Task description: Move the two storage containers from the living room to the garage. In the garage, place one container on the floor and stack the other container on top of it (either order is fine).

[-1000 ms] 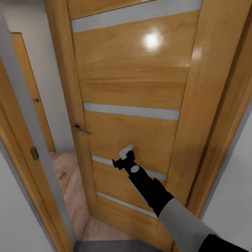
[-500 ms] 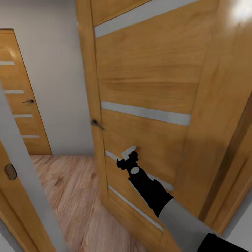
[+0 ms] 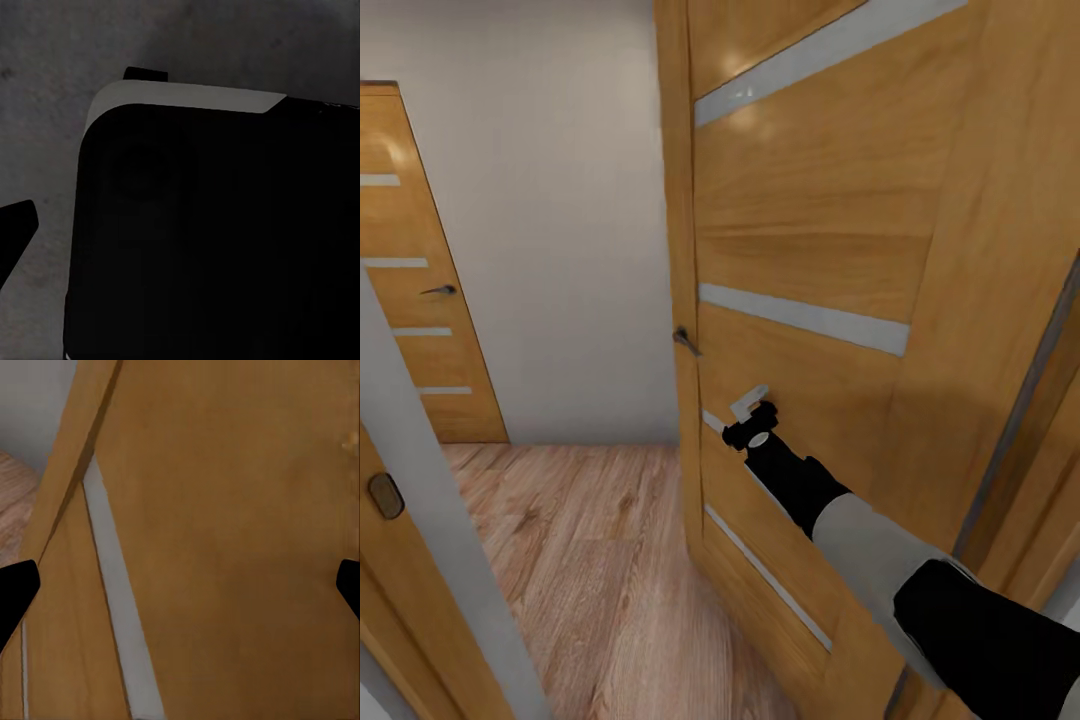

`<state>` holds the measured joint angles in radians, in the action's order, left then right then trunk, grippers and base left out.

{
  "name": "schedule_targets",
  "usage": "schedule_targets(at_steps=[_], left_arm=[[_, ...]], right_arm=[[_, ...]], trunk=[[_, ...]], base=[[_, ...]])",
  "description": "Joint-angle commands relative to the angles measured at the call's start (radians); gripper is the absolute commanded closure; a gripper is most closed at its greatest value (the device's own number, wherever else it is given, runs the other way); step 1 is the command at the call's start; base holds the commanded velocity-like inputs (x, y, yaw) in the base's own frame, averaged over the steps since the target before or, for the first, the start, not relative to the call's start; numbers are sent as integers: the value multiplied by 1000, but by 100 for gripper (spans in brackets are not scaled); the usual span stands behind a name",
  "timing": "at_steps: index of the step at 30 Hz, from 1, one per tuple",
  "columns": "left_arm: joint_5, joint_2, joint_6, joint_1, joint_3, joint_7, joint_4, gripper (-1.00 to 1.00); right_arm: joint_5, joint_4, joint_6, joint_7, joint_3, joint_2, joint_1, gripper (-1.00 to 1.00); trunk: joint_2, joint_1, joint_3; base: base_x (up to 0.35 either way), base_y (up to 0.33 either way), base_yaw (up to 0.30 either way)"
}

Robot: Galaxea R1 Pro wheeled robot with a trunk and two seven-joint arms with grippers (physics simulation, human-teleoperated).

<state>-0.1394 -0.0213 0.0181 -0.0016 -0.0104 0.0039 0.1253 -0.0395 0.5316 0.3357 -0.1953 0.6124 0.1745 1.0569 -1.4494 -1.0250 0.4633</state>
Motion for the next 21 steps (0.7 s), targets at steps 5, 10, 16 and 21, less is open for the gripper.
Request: schedule_targets(at_steps=[5, 10, 16, 21], left_arm=[[-8, 0, 2, 0, -1, 0, 0, -100], [-8, 1, 2, 0, 0, 0, 0, -100], [-8, 1, 2, 0, 0, -1, 0, -100], [-8, 1, 2, 0, 0, -1, 0, -100]], right_arm=[[-13, -31, -9, -7, 1, 0, 33, -100], [15, 55, -8, -3, -4, 0, 36, -100], [21, 75, -11, 1, -3, 0, 32, -100], [21, 77, -11, 2, -3, 0, 31, -100]], trunk=[[-1, 0, 1], [-1, 0, 1], [-1, 0, 1], [-1, 0, 1]], base=[[0, 0, 0], [0, 0, 0], [0, 0, 0], [0, 0, 0]])
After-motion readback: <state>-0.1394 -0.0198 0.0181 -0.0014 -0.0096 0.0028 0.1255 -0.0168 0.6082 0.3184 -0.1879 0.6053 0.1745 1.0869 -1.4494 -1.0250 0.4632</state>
